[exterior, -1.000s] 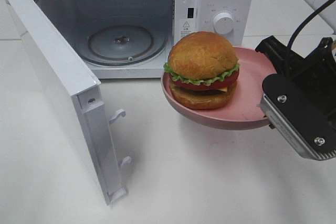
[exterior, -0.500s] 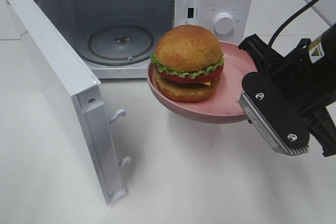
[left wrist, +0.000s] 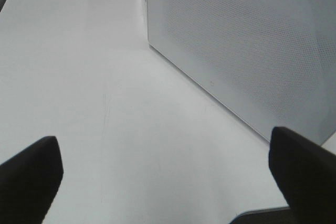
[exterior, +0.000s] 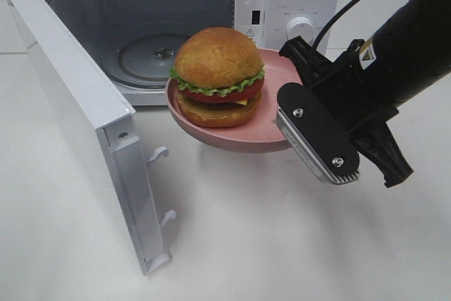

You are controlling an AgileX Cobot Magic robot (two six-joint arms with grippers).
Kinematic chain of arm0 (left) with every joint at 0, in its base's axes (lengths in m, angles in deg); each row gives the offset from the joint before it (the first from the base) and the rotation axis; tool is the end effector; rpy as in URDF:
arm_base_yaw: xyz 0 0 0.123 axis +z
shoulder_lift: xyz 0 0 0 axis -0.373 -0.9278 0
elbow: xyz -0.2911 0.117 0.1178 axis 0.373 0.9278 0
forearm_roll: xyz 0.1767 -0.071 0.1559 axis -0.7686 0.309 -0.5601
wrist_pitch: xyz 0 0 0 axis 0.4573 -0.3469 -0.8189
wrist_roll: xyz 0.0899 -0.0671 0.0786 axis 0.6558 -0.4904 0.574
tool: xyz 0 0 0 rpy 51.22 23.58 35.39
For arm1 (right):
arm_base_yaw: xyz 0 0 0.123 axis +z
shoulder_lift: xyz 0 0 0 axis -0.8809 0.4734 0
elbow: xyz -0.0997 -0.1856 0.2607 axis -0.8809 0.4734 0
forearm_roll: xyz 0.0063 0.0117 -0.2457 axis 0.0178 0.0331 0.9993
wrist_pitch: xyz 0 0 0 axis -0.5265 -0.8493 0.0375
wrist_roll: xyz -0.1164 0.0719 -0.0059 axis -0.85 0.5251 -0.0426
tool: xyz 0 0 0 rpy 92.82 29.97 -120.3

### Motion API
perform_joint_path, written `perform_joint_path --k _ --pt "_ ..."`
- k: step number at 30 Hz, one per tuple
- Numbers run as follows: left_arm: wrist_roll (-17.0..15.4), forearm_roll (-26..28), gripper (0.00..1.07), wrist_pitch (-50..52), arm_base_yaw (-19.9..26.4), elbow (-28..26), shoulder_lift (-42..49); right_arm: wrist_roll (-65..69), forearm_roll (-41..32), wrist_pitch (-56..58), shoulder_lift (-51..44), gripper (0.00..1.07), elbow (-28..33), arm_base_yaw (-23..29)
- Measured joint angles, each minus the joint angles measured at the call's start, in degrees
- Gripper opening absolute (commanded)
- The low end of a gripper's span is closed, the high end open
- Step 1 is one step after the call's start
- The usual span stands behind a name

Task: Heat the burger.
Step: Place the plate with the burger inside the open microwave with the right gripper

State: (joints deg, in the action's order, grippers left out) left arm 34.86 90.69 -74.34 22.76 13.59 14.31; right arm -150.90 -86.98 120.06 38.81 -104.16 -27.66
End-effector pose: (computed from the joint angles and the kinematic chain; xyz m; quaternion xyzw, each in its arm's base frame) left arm -0.0236 -0.0201 0.2564 0.0418 0.8500 -0.0512 0.5227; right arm 0.2466 0.1676 0.2502 -0.8619 0.4318 -0.1279 0.2330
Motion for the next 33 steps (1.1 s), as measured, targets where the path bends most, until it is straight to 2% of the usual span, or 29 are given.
perform_joint_path --k 3,9,33 --pt "0.00 0.00 1.00 0.00 0.00 0.00 0.00 0.00 -0.06 -0.06 2.18 0.00 -1.95 1.95" --pt "0.00 0.00 1.00 0.00 0.00 0.00 0.00 -0.06 -0.17 -0.23 4.53 0.00 -3.95 2.18" --pt "0.00 0.00 1.00 0.00 0.00 0.00 0.00 3.21 0.06 0.34 17.65 0.00 -18.16 3.90"
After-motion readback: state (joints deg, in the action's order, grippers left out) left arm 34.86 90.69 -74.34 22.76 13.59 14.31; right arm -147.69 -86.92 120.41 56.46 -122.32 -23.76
